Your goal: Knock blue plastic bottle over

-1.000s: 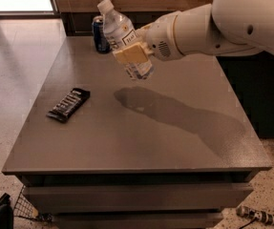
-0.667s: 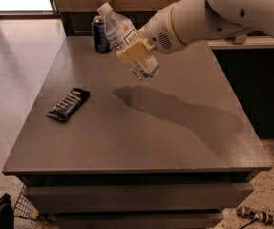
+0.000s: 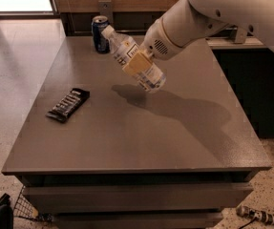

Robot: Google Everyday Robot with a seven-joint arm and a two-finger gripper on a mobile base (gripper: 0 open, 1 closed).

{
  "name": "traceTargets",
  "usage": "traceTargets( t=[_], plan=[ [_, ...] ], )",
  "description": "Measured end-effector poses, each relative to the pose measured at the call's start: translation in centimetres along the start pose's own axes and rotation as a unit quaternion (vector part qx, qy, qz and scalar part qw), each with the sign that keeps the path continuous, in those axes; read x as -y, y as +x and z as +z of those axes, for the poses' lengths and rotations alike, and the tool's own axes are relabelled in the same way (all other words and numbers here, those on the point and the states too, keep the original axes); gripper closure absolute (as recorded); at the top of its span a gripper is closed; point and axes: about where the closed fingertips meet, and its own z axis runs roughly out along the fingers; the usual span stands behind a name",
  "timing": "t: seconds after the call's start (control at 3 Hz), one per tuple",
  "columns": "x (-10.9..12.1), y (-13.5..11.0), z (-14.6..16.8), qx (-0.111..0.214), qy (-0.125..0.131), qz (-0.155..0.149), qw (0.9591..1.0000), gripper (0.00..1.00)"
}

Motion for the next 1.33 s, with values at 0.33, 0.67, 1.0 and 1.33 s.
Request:
traceTargets(
  t=[0.33,0.67,1.0,1.33],
  plan=[
    [-0.3,0.8,3.8,-0.046,-0.031,-0.002,0.9985,1.00],
    [-1.0,1.3,7.0,-0.085,-0.058,-0.012,0.9946,1.00],
    [-1.2,1.4,7.4,-0.089,-0.062,-0.014,0.9940,0.86],
    [-1.3,1.3,7.5,-0.090,-0.064,-0.015,0.9938,0.63]
  ],
)
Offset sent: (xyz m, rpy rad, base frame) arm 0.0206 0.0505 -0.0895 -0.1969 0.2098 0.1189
